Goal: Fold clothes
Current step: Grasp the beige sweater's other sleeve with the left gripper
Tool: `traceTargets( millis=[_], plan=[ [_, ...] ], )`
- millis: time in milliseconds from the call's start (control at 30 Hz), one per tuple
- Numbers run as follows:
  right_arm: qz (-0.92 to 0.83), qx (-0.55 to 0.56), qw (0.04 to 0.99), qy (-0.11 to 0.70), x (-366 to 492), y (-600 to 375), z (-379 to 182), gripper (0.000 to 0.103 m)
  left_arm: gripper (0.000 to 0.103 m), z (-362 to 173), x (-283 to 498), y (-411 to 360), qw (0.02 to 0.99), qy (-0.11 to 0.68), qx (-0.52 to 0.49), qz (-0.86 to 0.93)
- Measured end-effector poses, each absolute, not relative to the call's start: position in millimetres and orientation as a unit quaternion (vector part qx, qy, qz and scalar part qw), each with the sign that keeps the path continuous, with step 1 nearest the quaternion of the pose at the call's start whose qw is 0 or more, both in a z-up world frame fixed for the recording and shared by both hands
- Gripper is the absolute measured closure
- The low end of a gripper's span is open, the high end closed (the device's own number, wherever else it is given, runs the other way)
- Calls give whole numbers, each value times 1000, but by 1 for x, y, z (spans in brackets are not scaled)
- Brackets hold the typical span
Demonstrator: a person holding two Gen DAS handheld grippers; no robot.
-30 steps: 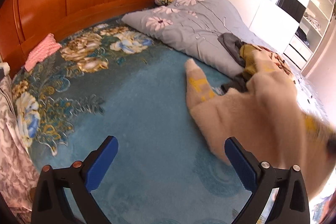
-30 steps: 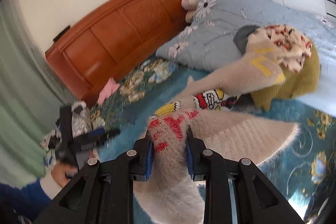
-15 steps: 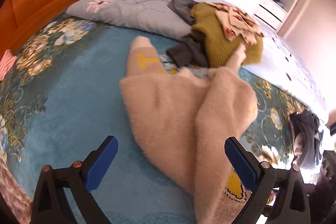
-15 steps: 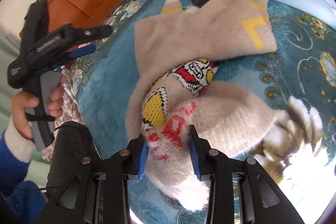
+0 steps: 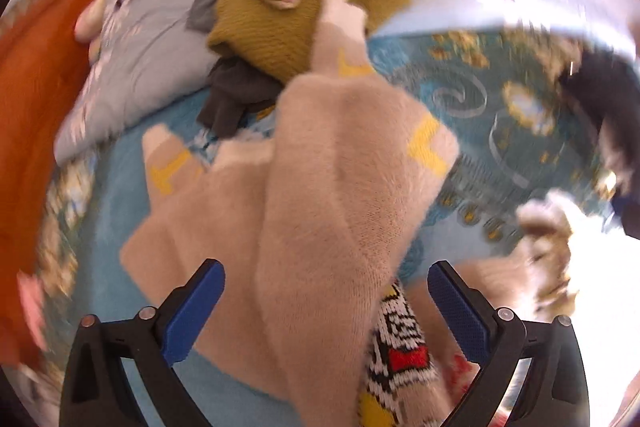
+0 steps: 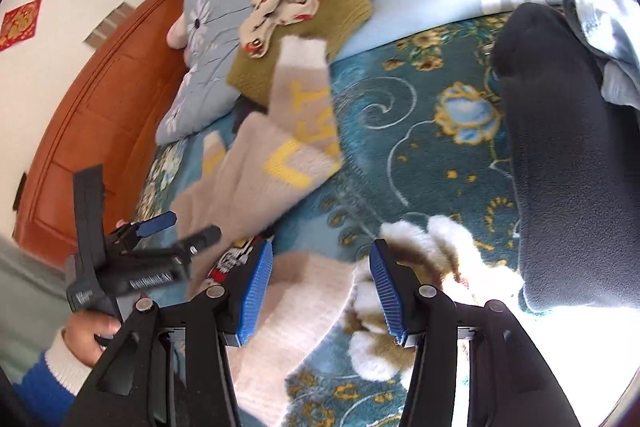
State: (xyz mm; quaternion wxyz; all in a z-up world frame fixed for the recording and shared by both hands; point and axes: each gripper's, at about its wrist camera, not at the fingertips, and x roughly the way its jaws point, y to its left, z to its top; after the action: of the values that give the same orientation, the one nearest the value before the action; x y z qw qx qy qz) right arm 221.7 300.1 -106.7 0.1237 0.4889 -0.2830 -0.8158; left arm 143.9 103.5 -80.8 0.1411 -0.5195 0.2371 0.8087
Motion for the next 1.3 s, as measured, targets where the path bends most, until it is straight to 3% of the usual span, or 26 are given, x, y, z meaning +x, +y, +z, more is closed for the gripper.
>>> traceTargets(
  millis=[200, 300, 400, 567, 633, 733, 900, 1100, 1300],
  plan=[
    [-803, 501, 122, -298, 214, 297, -128, 51, 0, -125, 146, 138, 121, 384, -502, 766],
    [-797, 508, 123, -304, 211, 296, -135, 51, 2, -130, 141, 136, 106, 391, -497, 767],
    [-798, 503, 125, -307, 209, 295, -135, 51, 24, -123, 133, 125, 103, 346, -511, 780],
    [-800, 499, 129, -306, 207, 294, -129, 51, 42, -110, 119, 106, 99, 271, -532, 796],
    [-800, 498, 132, -309, 205, 294, -128, 51, 60, -105, 113, 99, 97, 240, -540, 801],
    [-801, 493, 139, -310, 203, 292, -122, 51, 72, -91, 106, 78, 84, 171, -546, 816],
    [-804, 489, 153, -302, 201, 283, -115, 51, 74, -54, 106, 28, 53, 44, -528, 846],
    [-801, 490, 170, -301, 198, 269, -109, 51, 75, -11, 124, -42, 5, -41, -481, 876],
    [-806, 486, 185, -285, 199, 254, -96, 51, 75, -1, 146, -134, -71, -122, -463, 875]
  ],
)
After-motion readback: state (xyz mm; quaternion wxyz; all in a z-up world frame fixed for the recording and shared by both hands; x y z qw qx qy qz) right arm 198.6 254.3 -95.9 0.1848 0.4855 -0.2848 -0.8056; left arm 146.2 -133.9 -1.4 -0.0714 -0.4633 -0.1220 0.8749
